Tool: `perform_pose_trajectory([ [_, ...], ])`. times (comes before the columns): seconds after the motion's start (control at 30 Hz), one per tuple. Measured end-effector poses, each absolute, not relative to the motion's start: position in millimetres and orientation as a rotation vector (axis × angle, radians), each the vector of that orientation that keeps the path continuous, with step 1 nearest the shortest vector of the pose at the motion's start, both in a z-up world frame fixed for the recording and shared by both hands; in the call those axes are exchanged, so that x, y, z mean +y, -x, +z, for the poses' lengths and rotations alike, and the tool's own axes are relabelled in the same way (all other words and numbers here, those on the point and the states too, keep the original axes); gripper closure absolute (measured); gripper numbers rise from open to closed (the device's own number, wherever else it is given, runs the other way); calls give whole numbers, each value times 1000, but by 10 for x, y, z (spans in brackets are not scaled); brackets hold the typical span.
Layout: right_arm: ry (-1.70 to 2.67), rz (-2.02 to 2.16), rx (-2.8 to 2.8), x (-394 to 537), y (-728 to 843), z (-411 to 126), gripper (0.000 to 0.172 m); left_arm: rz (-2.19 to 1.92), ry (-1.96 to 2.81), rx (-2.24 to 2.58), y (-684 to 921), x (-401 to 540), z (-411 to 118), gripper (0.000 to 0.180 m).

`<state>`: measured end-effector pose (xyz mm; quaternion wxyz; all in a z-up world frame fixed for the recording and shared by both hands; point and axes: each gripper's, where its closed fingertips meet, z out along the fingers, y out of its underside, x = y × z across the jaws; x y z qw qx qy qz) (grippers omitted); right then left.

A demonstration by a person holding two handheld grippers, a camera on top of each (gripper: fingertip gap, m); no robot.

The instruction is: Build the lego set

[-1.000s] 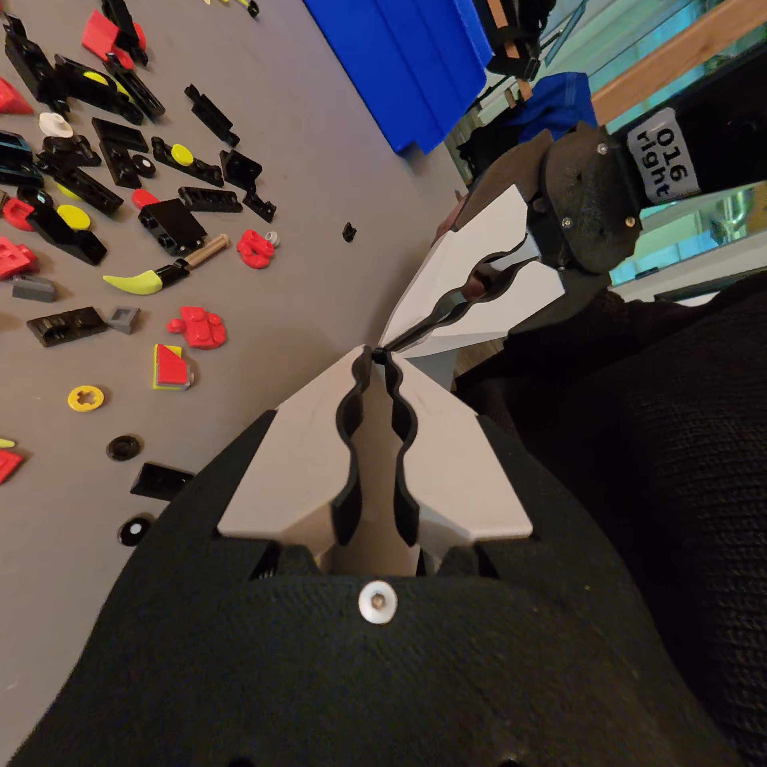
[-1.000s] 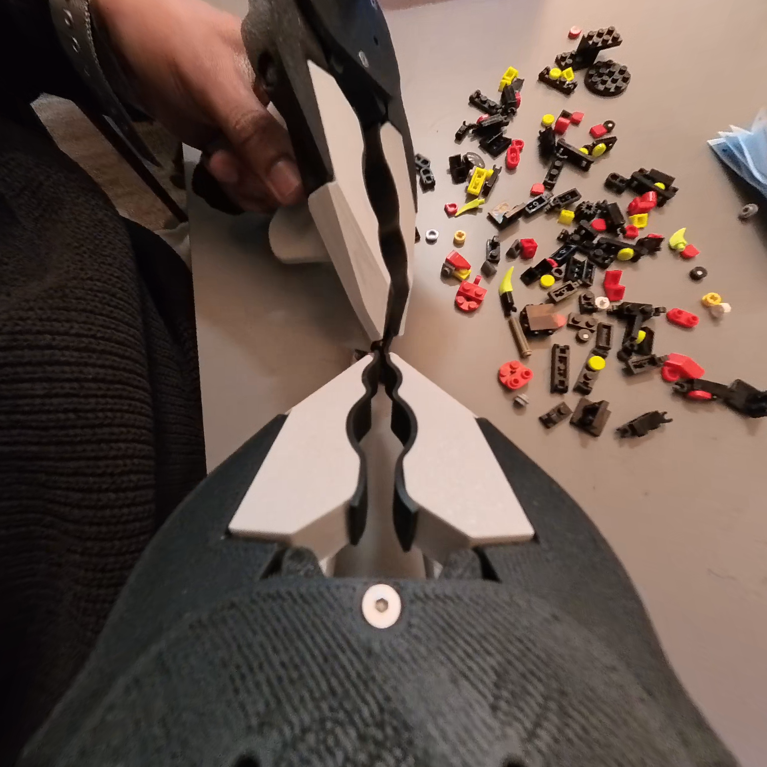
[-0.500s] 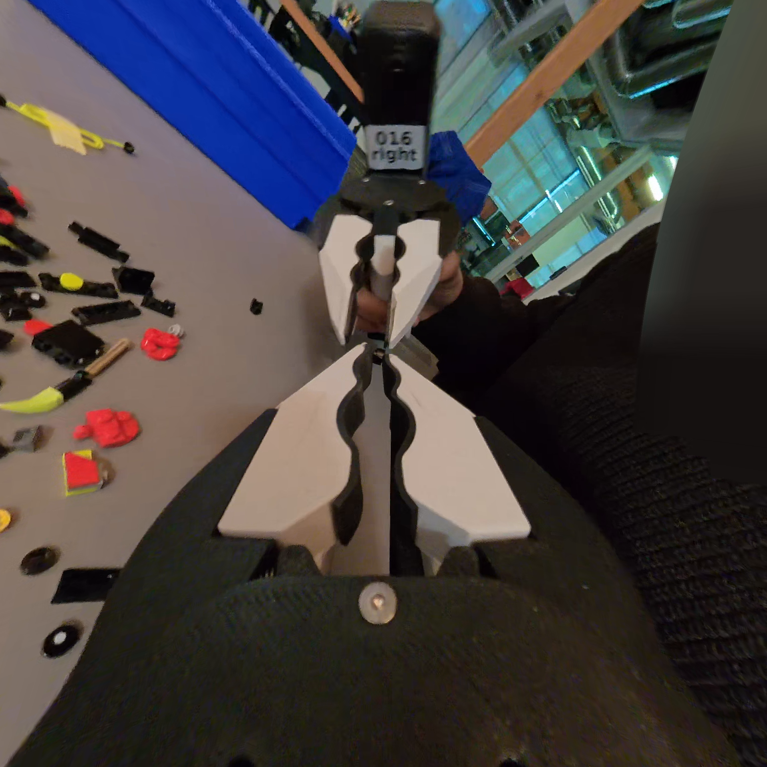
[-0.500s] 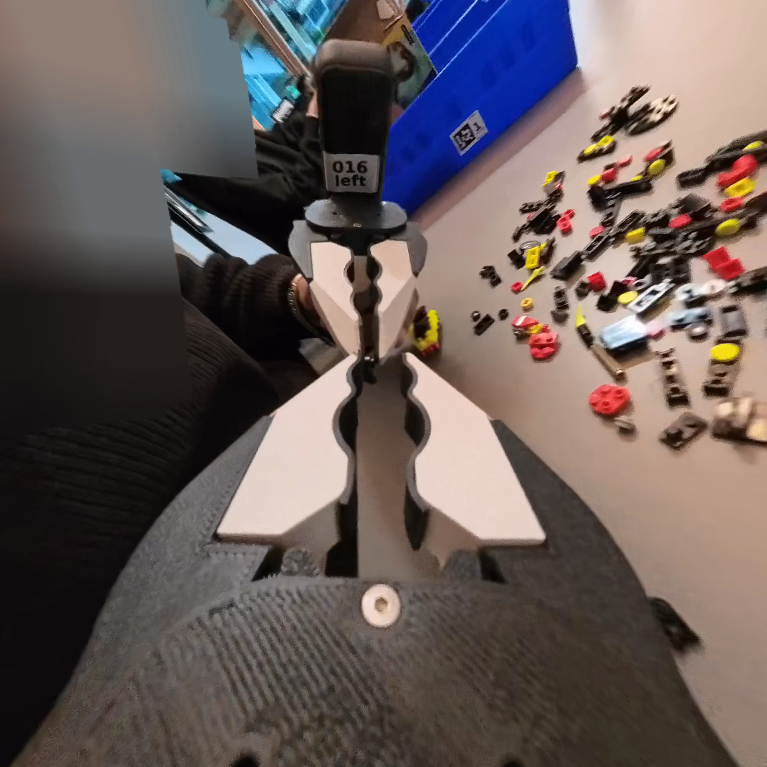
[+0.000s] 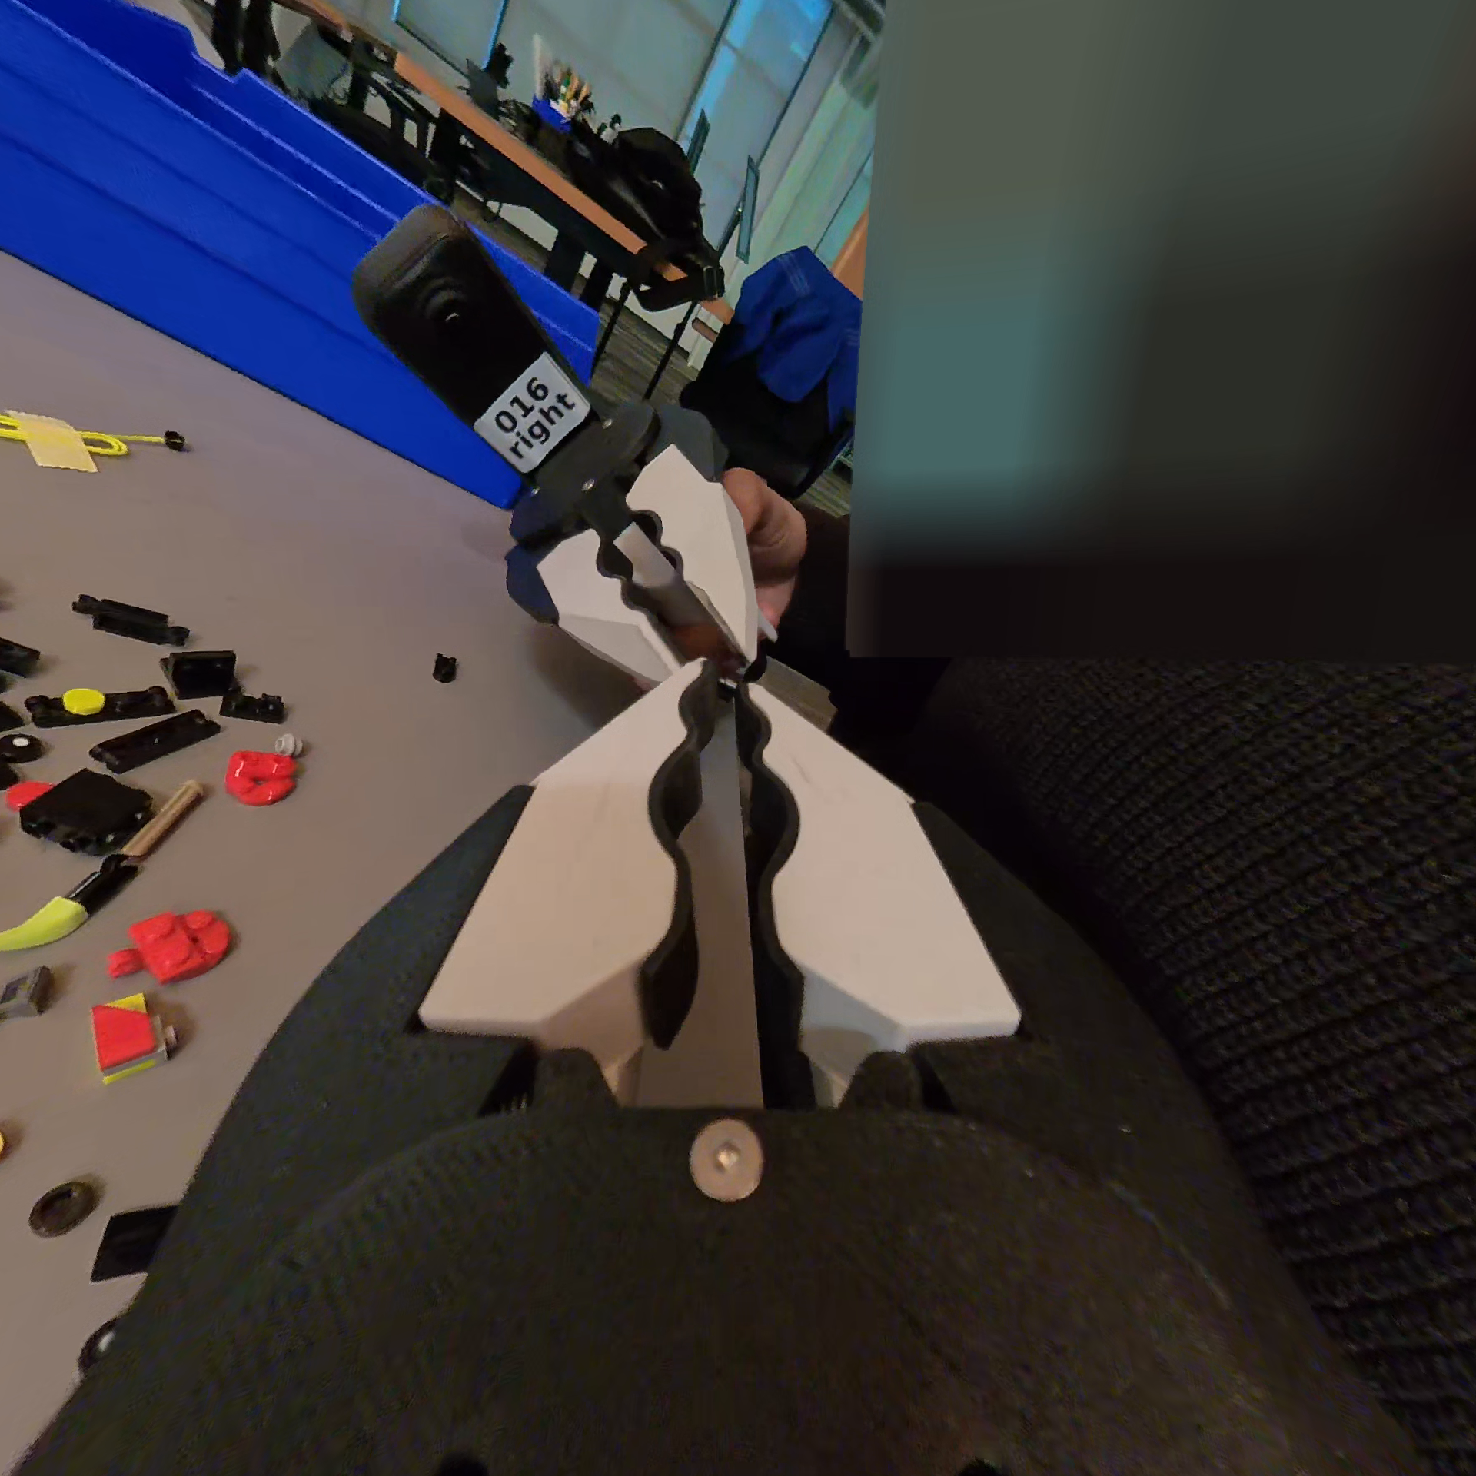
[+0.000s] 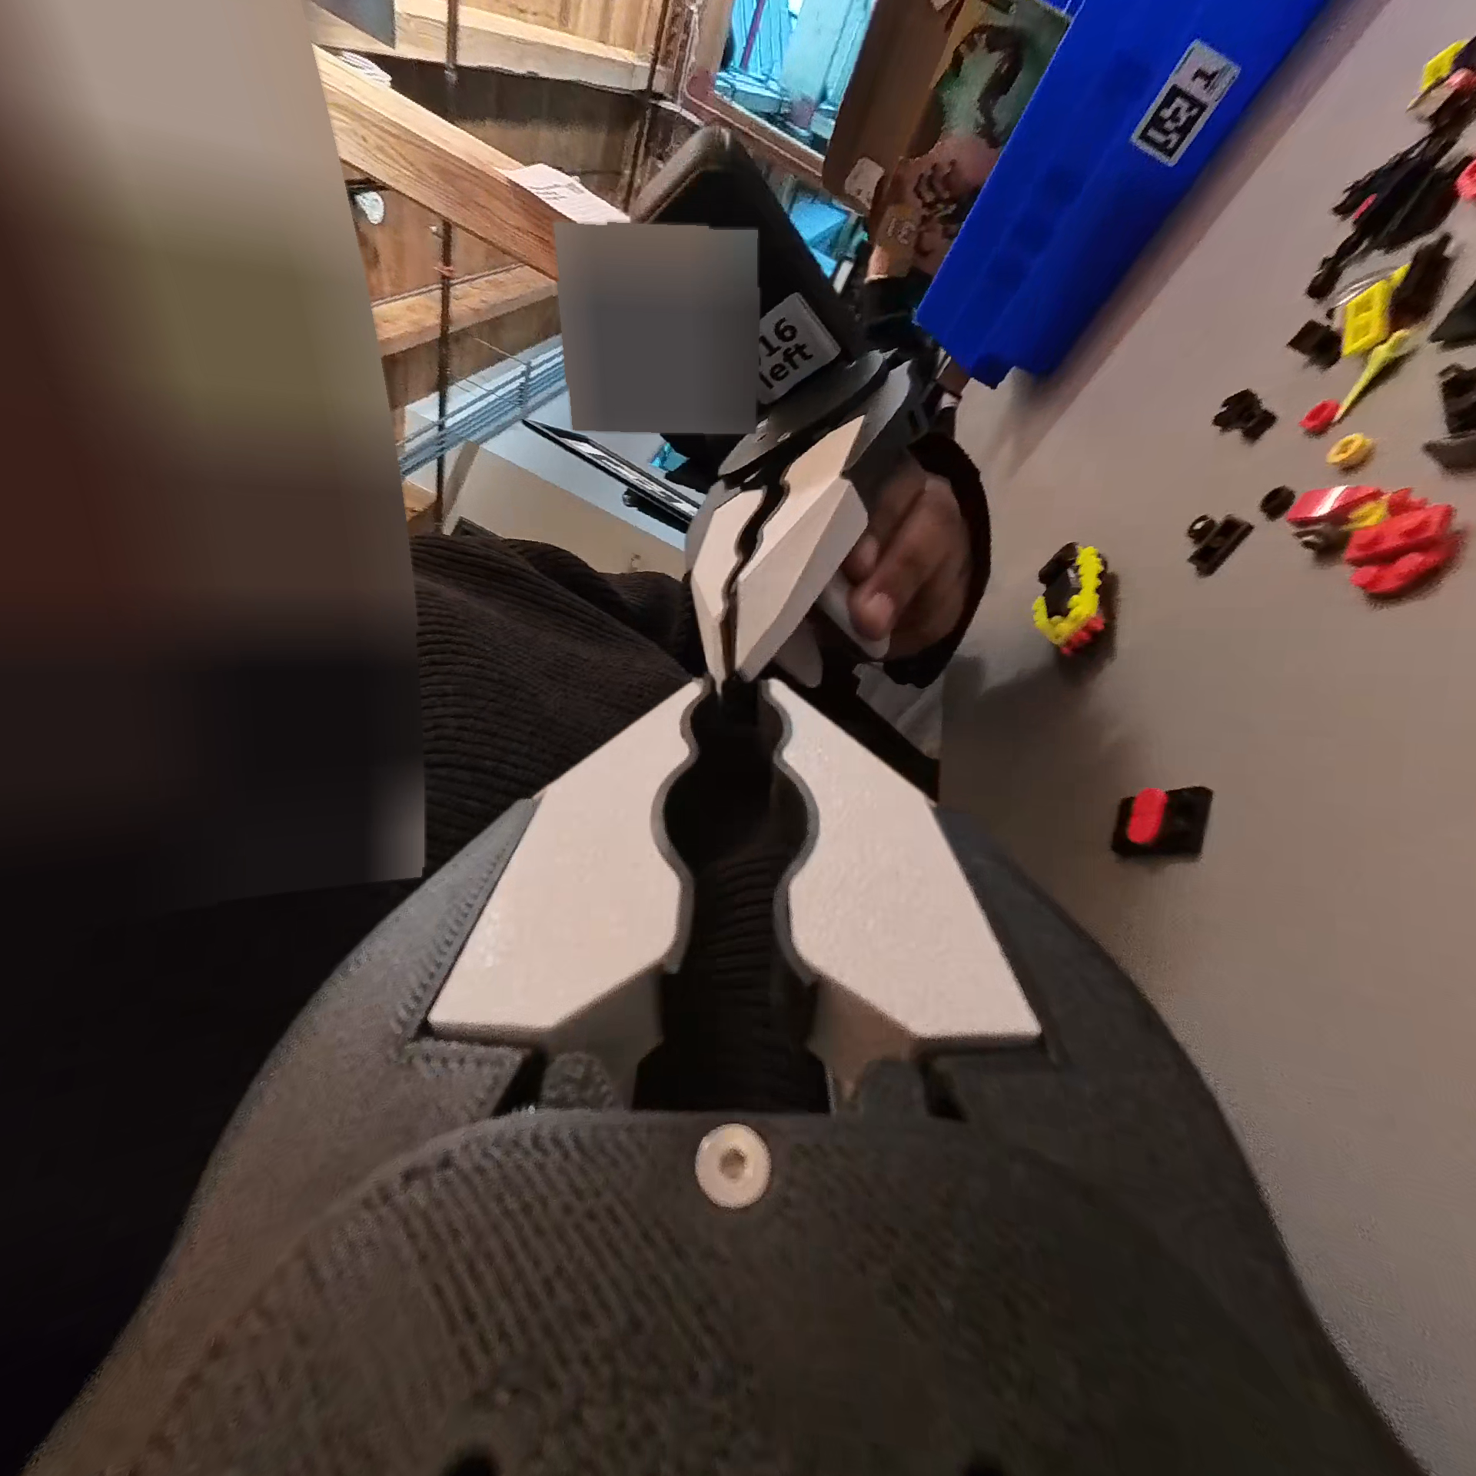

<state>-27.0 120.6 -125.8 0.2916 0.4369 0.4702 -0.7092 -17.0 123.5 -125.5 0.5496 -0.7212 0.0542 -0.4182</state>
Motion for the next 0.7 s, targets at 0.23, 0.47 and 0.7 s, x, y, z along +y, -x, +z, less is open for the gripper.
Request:
perform_pose_trajectory([
  [0.23,-1132,-1853,1220,1168,226,-1265,167,-999,1713,152,130,1222,-1256,180],
  [0.47,-1108,-1860,1250,1177,203,-1248,172,-1035,1703,141,118,1215,-1234,178],
  [0.7,-1150,-1908,1282,1234,265,-1245,172,-977,1750,147,130,1237,-1306,180],
])
